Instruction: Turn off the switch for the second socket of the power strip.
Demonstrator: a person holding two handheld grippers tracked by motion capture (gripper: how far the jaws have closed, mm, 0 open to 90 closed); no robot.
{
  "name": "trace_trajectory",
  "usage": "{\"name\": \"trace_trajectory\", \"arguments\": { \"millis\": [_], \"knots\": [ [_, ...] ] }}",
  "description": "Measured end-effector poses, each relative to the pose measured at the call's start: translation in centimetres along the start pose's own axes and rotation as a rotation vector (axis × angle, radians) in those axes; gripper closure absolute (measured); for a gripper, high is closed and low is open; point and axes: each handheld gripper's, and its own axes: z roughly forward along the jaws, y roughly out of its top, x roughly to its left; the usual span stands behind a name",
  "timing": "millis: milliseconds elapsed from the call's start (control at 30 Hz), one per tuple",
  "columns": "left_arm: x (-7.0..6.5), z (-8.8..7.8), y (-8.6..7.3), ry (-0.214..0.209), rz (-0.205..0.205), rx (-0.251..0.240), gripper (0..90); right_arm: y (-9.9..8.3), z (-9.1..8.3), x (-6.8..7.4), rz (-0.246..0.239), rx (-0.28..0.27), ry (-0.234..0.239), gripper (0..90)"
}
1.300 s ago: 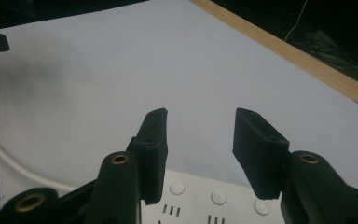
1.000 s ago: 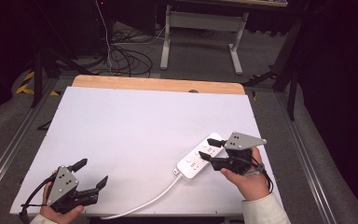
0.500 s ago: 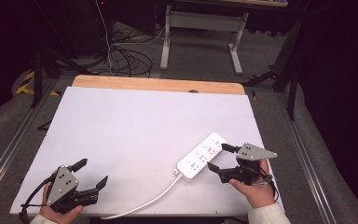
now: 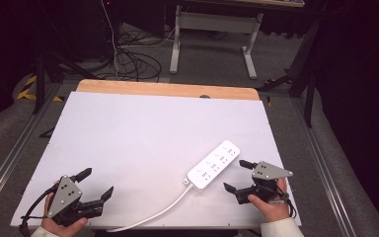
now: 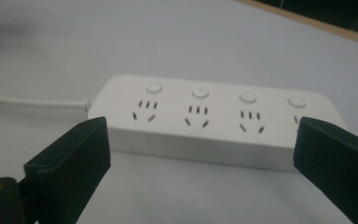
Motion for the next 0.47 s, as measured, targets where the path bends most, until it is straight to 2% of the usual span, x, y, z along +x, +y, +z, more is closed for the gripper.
{"name": "trace_trajectory", "arguments": {
  "millis": [167,267,400,467],
  "knots": [
    [0.0,0.1,-0.1,0.000,-0.005,0.002,16.5,-0.6,0.1,0.3,-0.002,0.007,-0.009,4.5],
    [0.1,0.1,-0.1,0.006,0.005,0.004,16.4,-1.2,0.1,0.3,0.036,0.019,0.009,4.9],
    [0.1,0.2,-0.1,0.001,0.001,0.006,16.4,-1.4,0.0,0.2,0.048,0.016,0.004,5.4],
    [0.1,0.3,-0.2,0.001,-0.001,0.008,16.2,-1.4,-0.1,0.1,0.070,0.017,0.004,6.1]
  ]
}}
